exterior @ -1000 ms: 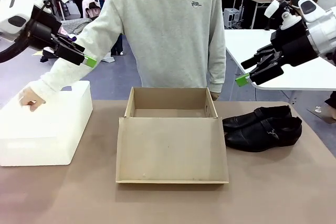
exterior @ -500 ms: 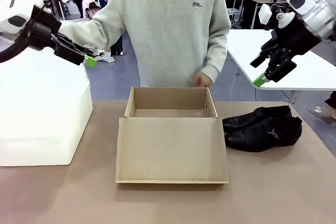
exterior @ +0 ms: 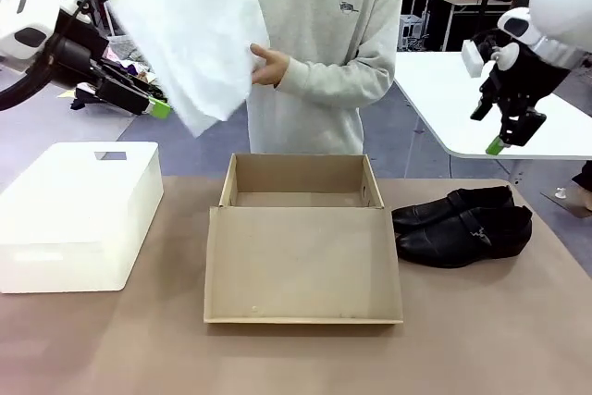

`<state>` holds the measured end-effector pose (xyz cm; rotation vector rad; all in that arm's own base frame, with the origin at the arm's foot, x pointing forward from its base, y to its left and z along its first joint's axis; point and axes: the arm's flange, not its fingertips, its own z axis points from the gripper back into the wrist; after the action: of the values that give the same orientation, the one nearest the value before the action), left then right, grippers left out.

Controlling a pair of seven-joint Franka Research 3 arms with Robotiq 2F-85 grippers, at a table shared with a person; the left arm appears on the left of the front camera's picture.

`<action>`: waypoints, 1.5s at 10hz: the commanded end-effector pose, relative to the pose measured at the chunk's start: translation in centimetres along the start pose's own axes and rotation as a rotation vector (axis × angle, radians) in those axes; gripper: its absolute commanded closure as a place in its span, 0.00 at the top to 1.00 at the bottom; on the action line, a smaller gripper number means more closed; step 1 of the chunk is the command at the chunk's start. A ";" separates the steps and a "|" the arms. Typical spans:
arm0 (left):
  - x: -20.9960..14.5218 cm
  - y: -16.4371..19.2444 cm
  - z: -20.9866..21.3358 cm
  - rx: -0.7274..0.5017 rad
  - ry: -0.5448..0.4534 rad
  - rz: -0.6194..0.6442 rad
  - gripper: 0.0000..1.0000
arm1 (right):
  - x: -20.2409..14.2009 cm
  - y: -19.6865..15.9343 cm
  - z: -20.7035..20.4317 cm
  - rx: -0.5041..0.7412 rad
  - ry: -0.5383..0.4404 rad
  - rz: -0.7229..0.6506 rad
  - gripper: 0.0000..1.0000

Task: Pack the shoes into the box.
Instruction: Place one shoe of the Shoes into the Shoes Box.

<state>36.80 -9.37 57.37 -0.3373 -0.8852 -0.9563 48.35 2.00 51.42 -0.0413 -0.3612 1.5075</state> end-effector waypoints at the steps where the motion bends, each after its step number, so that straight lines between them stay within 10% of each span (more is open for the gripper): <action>1: -0.2 0.2 0.0 -0.009 -0.007 -0.006 1.00 | -1.2 -2.1 -1.5 0.020 0.054 0.024 1.00; 15: -0.2 0.2 0.0 -0.009 -0.007 -0.006 1.00 | -3.5 -3.5 -6.0 0.059 0.082 0.018 1.00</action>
<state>36.81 -9.34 57.35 -0.3368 -0.8842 -0.9555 52.26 -0.17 46.21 -0.0325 -0.2459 1.4985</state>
